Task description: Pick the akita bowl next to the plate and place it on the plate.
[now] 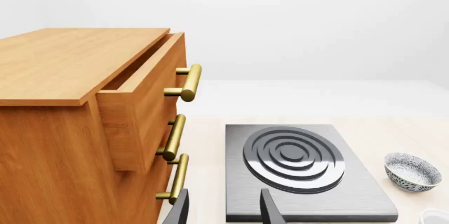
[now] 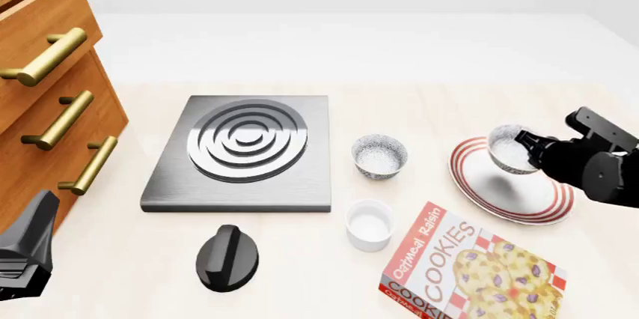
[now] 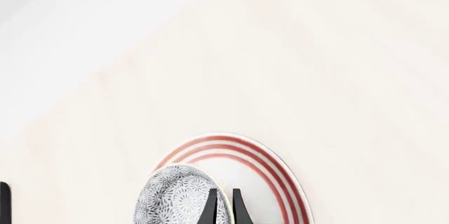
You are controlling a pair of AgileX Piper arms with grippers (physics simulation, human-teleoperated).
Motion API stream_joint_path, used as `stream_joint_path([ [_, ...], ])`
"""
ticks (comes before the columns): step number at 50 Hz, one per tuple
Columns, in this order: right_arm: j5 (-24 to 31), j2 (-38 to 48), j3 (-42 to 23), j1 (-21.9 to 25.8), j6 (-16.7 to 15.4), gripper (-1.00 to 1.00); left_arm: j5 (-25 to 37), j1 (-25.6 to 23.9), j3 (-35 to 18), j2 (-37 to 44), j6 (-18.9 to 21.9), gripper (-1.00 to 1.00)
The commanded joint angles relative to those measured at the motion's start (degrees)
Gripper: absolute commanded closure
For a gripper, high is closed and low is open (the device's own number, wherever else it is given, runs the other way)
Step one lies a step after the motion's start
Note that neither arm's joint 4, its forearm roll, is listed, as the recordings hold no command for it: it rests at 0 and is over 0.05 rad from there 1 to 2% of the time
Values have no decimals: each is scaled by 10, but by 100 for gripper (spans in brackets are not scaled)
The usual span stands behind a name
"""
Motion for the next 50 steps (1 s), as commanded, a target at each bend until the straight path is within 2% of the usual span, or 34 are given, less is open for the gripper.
stream_joint_path([
  [1, -17, 18, 1, 6, -2, 100, 0, 0, 0, 0, 0, -100],
  [50, -22, 45, -7, 1, -12, 100, 0, 0, 0, 0, 0, -100],
])
